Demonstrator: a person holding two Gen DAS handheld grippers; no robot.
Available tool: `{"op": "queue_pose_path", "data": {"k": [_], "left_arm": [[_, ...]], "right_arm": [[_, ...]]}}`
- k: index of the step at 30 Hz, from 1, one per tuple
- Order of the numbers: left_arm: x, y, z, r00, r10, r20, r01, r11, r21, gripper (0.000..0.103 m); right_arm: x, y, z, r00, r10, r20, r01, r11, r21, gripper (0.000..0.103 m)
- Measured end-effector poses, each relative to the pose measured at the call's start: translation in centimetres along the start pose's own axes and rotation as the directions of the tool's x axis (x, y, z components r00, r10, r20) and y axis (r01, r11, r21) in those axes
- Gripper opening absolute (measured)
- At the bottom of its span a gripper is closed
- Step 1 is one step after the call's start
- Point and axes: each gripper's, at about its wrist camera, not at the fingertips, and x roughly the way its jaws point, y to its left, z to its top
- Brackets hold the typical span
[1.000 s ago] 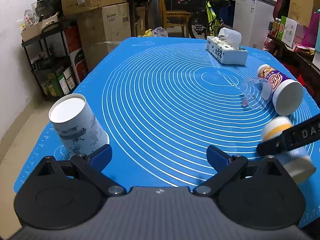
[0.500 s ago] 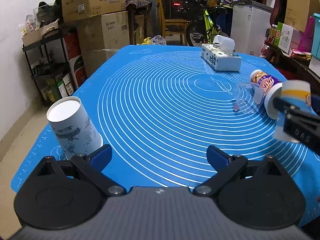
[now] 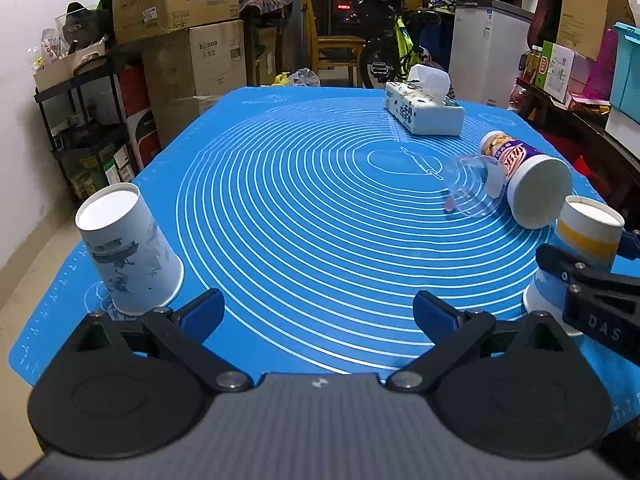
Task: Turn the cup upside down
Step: 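Rotate the cup with the right gripper and lower it rim-down onto the mat, then open the right gripper and withdraw it from the cup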
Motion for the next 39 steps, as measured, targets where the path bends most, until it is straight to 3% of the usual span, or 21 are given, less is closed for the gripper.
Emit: {"op": "queue_pose_path", "data": {"k": [7, 11, 14, 24, 39], "left_arm": [[-0.5, -0.6, -0.3, 1.000, -0.020, 0.000, 0.020, 1.000, 0.003, 0.100], [-1.2, -0.9, -0.5, 0.999, -0.037, 0.011, 0.037, 0.999, 0.005, 0.100], [-2.0, -1.2, -0.6, 0.999, -0.049, 0.021, 0.049, 0.999, 0.004, 0.100], [-4.8, -3.9, -2.0, 0.991, -0.129, 0.027, 0.128, 0.991, 0.034, 0.100], [-7.0, -7.3, -3.9, 0.983, -0.181, 0.020, 0.178, 0.977, 0.116, 0.100]], "right_arm": [[-0.6, -0.4, -0.5, 1.000, 0.005, -0.029, -0.004, 1.000, 0.007, 0.070], [-1.8, -1.1, -0.5, 1.000, 0.012, -0.020, -0.012, 1.000, 0.025, 0.087], [-3.2, -1.9, -0.8, 1.000, 0.015, -0.024, -0.014, 0.999, 0.039, 0.092], [-8.4, -4.5, -2.7, 0.997, 0.027, -0.072, -0.020, 0.995, 0.093, 0.094], [-11.2, -6.6, -4.5, 0.994, 0.030, -0.108, -0.017, 0.993, 0.119, 0.094]]}}
